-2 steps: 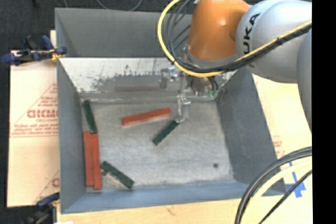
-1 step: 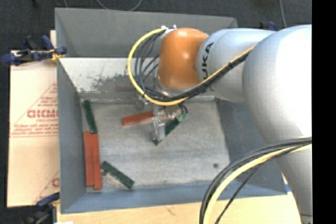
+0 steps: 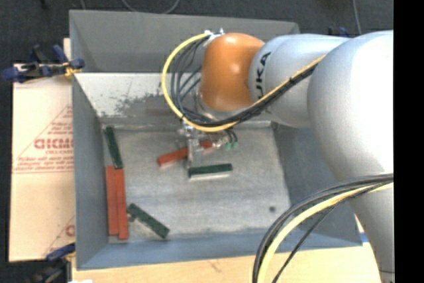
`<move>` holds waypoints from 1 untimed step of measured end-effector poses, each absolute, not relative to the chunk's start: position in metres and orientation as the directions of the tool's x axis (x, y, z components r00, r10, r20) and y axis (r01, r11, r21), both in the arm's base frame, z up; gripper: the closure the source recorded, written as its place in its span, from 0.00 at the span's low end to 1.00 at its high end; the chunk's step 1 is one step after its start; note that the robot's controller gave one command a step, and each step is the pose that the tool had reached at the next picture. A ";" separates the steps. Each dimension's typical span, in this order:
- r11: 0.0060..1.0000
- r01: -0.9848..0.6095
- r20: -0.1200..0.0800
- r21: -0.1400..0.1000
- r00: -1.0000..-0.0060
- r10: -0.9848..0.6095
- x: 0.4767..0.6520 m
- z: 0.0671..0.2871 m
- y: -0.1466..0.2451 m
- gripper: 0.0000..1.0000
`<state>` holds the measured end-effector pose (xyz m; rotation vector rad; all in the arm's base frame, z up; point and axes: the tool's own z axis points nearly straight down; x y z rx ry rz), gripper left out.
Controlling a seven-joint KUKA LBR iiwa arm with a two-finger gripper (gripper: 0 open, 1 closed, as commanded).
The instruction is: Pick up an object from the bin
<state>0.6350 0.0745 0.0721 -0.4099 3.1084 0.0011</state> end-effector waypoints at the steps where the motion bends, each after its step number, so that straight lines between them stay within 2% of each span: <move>1: 0.966 -0.258 -0.013 -0.005 -0.966 -0.258 0.620 0.232 0.032 1.00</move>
Offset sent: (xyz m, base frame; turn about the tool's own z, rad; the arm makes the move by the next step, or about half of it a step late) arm -0.0179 -0.0402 0.1537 -0.0038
